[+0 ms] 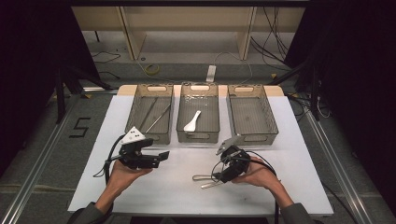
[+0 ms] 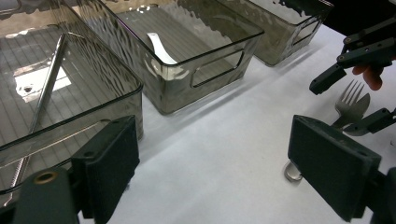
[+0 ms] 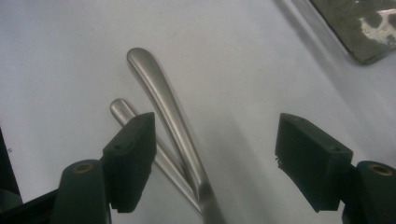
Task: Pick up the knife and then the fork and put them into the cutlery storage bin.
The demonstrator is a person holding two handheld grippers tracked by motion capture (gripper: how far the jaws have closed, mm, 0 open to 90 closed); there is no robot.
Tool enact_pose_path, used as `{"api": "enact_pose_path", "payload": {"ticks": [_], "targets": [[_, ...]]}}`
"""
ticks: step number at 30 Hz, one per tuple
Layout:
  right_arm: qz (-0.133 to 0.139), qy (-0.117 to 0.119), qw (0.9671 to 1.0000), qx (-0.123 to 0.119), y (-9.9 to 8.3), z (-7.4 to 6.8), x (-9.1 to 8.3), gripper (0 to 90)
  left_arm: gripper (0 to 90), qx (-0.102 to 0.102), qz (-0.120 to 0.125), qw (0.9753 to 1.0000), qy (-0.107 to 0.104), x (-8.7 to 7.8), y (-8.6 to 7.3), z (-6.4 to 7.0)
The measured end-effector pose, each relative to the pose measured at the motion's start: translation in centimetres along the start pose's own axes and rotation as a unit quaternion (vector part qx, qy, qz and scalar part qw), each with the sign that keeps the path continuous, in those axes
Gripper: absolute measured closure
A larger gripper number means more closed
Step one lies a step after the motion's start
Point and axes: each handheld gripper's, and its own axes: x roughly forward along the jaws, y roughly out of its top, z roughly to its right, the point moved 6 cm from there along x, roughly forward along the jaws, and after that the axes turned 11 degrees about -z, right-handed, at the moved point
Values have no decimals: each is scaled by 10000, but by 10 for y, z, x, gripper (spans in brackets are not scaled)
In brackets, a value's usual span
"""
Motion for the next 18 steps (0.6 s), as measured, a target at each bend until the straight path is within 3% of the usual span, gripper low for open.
{"api": "enact_pose_path", "payload": {"ticks": [18], "targets": [[-299, -42, 9990, -340, 1, -4, 5, 497, 159, 167, 274, 9995, -8, -6, 2, 3]]}}
